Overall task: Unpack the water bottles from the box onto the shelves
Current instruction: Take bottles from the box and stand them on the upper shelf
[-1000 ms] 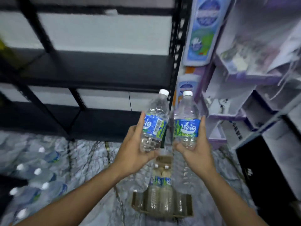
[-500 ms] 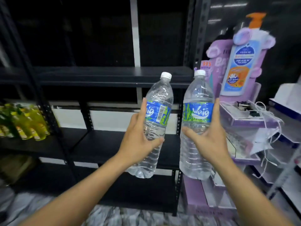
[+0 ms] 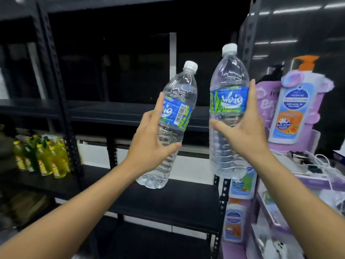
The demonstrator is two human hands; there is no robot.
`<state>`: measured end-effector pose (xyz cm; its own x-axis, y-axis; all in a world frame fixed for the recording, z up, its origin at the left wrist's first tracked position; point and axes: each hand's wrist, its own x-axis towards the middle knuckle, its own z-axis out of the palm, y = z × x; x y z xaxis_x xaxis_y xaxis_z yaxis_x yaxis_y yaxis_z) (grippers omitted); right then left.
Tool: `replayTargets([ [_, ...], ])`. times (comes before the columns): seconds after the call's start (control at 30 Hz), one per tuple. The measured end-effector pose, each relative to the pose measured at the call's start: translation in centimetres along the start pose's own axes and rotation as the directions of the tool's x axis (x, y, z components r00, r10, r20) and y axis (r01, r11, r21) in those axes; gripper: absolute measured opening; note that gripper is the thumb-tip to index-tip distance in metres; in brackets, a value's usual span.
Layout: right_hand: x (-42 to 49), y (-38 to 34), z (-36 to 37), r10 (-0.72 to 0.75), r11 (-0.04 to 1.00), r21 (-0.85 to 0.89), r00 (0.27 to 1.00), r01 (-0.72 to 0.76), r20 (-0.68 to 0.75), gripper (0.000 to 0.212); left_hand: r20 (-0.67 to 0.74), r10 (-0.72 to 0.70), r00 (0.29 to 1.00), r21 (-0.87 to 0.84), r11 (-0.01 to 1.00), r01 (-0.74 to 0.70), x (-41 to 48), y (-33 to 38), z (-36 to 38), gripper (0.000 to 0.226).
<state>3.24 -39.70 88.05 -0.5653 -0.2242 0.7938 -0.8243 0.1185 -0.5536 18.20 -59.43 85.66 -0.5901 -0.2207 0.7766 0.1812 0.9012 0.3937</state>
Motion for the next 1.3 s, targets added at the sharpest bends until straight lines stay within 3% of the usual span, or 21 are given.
replayTargets([
  [0.23, 5.1, 1.0, 3.6, -0.054, 0.994, -0.097, 0.996, 0.046, -0.076, 0.127, -0.089, -0.034, 0.995, -0.162, 0.987, 0.019, 7.5, -5.1, 0.6, 0.131],
  [0.67, 14.3, 5.2, 15.5, -0.061, 0.961, -0.276, 0.955, -0.023, -0.291, 0.125, -0.193, 0.052, 0.980, -0.311, 0.944, -0.111, 24.0, -21.6, 3.0, 0.131],
  [0.9, 17.6, 6.3, 19.9, -0.016, 0.927, -0.351, 0.924, -0.129, -0.383, 0.127, -0.150, 0.011, 0.989, -0.435, 0.897, -0.076, 28.0, -29.0, 5.5, 0.132],
  [1.1, 20.2, 6.3, 22.0, 0.034, 0.912, -0.362, 0.917, -0.191, -0.397, 0.135, -0.105, 0.068, 0.992, -0.396, 0.913, -0.104, 29.9, -31.9, 6.7, 0.133],
  [1.3, 20.7, 6.0, 24.4, -0.025, 0.882, -0.435, 0.902, -0.184, -0.431, 0.127, -0.086, 0.066, 0.994, -0.375, 0.922, -0.094, 30.3, -32.6, 7.3, 0.134],
])
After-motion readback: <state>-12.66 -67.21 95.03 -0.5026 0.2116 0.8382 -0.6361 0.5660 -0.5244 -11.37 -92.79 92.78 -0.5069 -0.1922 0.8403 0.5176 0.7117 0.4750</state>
